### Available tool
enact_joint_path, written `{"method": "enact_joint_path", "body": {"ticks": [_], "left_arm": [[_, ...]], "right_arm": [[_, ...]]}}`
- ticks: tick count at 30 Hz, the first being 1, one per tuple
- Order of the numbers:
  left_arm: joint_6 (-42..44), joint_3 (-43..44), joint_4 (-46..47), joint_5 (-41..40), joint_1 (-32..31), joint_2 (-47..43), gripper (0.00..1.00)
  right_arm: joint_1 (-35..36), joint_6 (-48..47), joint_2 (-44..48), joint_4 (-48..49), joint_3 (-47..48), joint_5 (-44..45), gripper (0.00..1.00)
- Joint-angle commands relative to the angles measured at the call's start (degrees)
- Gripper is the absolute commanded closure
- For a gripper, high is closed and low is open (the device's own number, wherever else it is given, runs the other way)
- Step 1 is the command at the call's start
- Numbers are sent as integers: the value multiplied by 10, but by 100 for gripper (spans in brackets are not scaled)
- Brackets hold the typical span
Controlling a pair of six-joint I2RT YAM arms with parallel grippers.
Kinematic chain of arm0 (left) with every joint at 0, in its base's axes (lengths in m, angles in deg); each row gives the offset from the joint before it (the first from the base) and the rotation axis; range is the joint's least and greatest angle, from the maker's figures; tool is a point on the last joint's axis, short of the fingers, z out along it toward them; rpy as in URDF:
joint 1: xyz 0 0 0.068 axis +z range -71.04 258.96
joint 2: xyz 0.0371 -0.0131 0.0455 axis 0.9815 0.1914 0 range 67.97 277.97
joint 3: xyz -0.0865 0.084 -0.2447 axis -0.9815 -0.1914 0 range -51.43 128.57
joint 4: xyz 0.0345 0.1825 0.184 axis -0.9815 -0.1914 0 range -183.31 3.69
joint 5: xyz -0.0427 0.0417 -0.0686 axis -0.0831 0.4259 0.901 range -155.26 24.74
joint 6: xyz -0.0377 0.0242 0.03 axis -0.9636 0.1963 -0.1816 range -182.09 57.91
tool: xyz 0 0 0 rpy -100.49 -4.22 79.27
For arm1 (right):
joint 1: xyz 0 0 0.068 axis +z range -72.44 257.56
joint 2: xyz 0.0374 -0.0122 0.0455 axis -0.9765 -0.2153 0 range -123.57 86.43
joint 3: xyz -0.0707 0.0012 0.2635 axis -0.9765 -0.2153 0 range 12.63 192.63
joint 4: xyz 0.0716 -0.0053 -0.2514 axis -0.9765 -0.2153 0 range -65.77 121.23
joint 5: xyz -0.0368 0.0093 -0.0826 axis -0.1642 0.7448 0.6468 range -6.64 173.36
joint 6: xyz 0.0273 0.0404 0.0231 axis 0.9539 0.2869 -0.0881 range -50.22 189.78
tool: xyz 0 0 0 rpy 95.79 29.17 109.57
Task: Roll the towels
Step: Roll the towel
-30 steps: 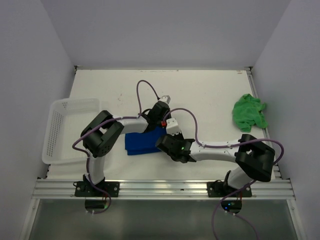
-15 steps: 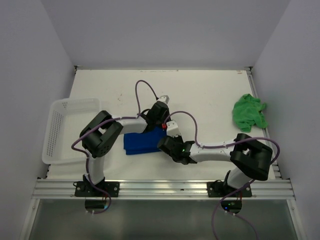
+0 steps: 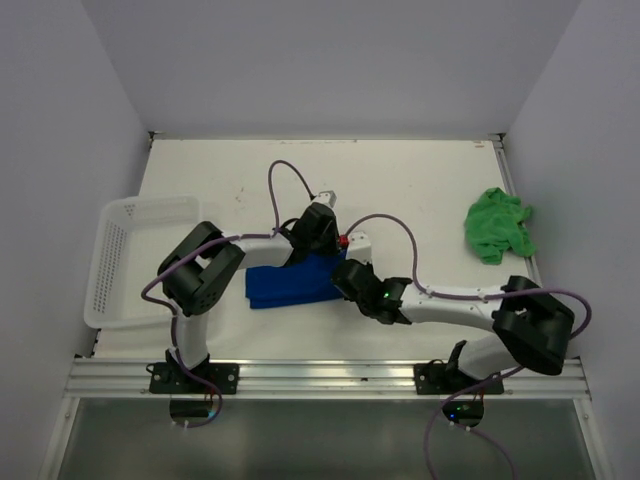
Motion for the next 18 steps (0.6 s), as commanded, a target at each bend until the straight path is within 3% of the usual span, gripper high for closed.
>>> {"method": "enact_joint_path", "body": {"ticks": [1, 6, 11, 18], "left_arm": [[13, -18, -11, -23, 9, -13, 100], [10, -27, -3, -17, 8, -18, 100], [-3, -44, 15, 3, 14, -26, 100], [-8, -53, 24, 13, 22, -33, 100]], "right_arm": [[-25, 18, 86, -17, -6, -27, 74], [-103, 39, 182, -19, -45, -96, 57], [-180, 91, 201, 33, -96, -210, 58], [-236, 176, 126, 162, -131, -332, 62]]}}
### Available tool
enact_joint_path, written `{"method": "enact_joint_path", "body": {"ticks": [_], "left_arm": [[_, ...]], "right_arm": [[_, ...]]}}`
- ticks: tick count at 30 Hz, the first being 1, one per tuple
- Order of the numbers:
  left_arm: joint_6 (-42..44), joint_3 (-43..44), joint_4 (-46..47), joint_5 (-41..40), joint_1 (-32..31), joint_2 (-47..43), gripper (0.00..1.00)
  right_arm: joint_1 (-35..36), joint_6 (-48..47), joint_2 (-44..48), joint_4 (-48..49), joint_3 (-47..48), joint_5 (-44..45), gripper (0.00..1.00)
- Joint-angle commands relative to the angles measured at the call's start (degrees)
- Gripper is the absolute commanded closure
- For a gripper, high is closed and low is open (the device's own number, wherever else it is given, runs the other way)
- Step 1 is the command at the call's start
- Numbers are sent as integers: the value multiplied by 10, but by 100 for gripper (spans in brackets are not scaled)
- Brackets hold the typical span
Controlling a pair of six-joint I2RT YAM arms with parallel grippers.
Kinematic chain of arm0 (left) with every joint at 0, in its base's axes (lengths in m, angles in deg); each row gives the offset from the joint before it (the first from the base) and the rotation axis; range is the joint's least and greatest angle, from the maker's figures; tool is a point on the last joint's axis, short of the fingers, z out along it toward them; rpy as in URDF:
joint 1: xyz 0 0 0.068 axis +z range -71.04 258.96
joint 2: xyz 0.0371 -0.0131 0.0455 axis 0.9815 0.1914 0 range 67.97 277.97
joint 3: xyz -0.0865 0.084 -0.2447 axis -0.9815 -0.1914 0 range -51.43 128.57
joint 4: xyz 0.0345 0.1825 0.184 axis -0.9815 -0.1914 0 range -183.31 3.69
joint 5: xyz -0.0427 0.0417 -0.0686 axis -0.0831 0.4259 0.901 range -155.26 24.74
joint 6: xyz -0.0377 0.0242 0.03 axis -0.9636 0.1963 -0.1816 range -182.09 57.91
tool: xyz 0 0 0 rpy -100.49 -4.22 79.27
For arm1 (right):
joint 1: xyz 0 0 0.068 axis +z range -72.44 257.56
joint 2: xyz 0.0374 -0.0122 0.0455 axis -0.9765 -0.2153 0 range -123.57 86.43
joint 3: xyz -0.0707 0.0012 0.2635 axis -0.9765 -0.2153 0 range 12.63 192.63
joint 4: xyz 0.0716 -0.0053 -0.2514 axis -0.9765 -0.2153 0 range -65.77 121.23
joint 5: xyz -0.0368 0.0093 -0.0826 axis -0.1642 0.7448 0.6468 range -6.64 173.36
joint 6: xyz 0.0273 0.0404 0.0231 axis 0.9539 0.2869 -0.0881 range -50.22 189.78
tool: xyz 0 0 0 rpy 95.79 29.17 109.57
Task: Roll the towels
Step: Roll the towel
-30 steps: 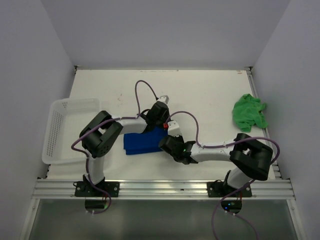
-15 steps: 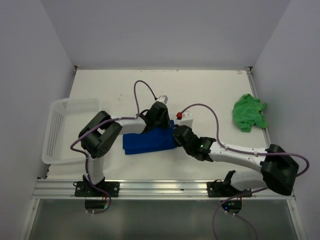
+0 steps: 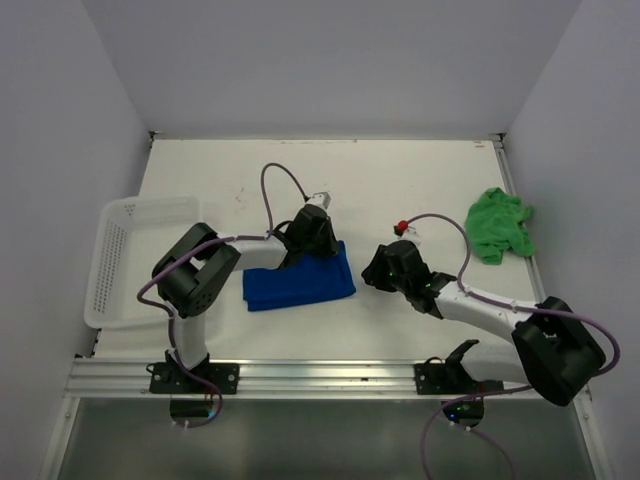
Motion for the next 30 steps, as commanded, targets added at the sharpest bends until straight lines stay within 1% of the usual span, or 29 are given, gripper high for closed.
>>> {"method": "enact_joint_path", "body": {"ticks": [1, 8, 17, 30], "left_arm": [[-3, -17, -7, -2, 11, -16, 100], [-5, -20, -3, -3, 13, -16, 100], [-9, -27, -1, -8, 13, -17, 100], [-13, -33, 1, -22, 13, -19, 100]], "right_arm": [[-8, 58, -39, 100, -9, -93, 62], [-8, 73, -101, 162, -8, -137, 62], [-8, 94, -110, 197, -23, -156, 60], [-7, 126, -172, 274, -36, -202, 59]]}}
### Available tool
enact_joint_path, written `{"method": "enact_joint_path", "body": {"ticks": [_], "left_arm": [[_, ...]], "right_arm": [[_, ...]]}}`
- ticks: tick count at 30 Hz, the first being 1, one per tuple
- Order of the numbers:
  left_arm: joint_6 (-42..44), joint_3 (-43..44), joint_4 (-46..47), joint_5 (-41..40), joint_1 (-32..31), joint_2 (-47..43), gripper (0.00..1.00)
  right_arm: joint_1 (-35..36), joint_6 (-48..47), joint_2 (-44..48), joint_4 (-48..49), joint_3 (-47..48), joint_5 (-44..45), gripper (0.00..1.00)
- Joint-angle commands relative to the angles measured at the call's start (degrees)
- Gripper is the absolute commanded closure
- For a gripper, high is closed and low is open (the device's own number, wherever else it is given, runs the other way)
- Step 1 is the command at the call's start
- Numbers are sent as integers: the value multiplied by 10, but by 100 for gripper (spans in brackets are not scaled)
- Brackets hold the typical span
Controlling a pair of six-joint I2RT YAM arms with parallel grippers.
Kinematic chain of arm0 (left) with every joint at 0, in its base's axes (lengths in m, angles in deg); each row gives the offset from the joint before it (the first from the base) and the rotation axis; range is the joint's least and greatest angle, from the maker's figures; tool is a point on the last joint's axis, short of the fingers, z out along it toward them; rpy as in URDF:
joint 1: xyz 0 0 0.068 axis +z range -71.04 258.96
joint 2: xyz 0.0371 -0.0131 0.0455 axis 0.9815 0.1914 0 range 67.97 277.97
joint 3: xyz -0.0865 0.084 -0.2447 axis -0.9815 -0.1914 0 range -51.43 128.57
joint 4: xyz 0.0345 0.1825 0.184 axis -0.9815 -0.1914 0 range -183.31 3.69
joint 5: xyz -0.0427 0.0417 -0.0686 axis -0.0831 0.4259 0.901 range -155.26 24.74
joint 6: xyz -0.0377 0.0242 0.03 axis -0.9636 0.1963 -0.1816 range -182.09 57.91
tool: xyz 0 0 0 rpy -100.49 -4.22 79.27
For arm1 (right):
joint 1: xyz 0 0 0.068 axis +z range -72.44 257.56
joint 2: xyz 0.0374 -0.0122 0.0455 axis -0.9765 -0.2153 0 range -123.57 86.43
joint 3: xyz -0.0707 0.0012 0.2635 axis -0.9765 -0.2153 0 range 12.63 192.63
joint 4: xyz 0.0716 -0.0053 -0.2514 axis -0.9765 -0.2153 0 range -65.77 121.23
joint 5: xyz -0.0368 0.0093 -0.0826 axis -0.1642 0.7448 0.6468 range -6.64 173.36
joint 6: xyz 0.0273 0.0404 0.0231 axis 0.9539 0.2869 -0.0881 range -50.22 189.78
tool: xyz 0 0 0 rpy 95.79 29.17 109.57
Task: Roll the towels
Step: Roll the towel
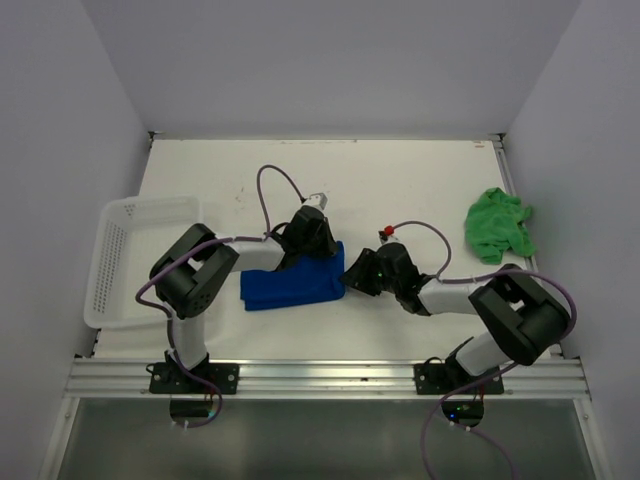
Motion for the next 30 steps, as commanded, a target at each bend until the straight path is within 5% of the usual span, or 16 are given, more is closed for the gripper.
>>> {"method": "enact_joint_path", "body": {"ticks": [1, 15, 19, 27, 30], "left_arm": [[-4, -15, -15, -28, 7, -11, 100], [-10, -21, -11, -35, 7, -15, 100], [-4, -15, -17, -32, 7, -22, 100], [8, 11, -25, -7, 19, -43, 100], [13, 16, -32, 8, 25, -55, 92]], "right_arm": [[1, 18, -15, 49, -6, -30, 59], [1, 31, -55, 86, -33, -43, 84], [3, -7, -17, 12, -9, -21, 99], [58, -162, 45, -184, 66, 112, 100], [84, -183, 43, -220, 80, 160, 100]]}}
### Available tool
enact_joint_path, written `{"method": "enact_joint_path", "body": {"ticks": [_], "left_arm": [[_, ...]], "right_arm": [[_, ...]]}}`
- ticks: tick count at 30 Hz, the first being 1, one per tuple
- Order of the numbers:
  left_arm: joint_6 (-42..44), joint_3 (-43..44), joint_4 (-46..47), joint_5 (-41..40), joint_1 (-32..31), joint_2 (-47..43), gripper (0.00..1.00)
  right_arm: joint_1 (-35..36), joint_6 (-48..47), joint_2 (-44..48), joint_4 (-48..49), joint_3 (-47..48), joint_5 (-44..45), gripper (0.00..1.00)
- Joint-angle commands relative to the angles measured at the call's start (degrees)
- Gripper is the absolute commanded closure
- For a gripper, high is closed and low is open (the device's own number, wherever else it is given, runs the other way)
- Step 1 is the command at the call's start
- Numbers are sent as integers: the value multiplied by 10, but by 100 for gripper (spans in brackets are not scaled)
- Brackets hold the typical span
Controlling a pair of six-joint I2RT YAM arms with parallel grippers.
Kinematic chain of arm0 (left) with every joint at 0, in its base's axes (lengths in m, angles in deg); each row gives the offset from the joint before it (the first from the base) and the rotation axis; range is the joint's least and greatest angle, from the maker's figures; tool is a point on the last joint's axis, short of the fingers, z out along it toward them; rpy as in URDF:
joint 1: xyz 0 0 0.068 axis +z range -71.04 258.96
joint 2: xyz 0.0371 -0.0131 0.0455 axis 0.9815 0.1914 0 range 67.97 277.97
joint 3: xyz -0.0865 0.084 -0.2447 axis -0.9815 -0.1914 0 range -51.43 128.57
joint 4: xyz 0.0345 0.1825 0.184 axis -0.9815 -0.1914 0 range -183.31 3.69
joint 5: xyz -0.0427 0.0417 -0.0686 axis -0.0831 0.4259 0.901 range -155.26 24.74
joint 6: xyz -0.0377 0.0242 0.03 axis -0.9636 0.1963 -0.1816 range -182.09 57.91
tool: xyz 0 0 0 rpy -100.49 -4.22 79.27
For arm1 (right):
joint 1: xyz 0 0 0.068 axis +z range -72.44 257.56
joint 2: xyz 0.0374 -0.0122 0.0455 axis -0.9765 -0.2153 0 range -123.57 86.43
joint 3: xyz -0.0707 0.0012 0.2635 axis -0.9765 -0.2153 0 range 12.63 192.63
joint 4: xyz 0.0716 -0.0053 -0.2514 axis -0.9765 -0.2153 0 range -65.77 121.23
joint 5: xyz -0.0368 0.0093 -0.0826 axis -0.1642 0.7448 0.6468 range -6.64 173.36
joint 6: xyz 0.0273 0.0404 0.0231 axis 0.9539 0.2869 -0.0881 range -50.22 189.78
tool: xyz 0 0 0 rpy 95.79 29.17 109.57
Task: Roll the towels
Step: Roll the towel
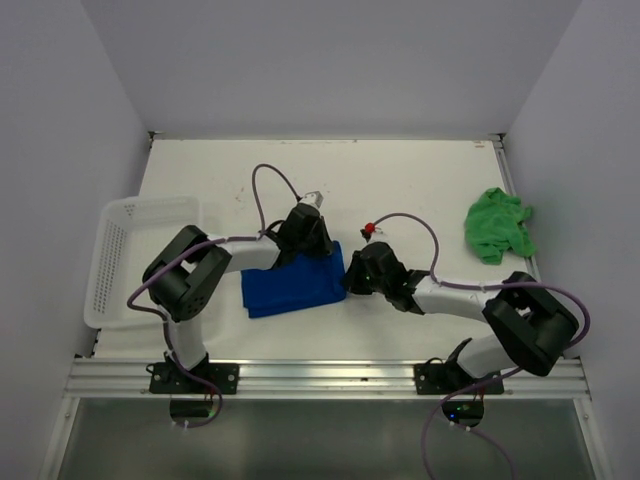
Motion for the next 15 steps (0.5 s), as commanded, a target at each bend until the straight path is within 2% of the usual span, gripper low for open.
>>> {"method": "enact_joint_path", "body": {"ticks": [1, 4, 15], "left_arm": [[22, 23, -16, 6, 15, -38, 88], [23, 24, -25, 12, 17, -47, 82], [22, 19, -48, 22, 21, -76, 76]], "right_arm": [[32, -65, 8, -111, 28, 83, 100], [54, -84, -2, -149, 51, 130, 100], [103, -106, -26, -225, 104, 238, 100]]}}
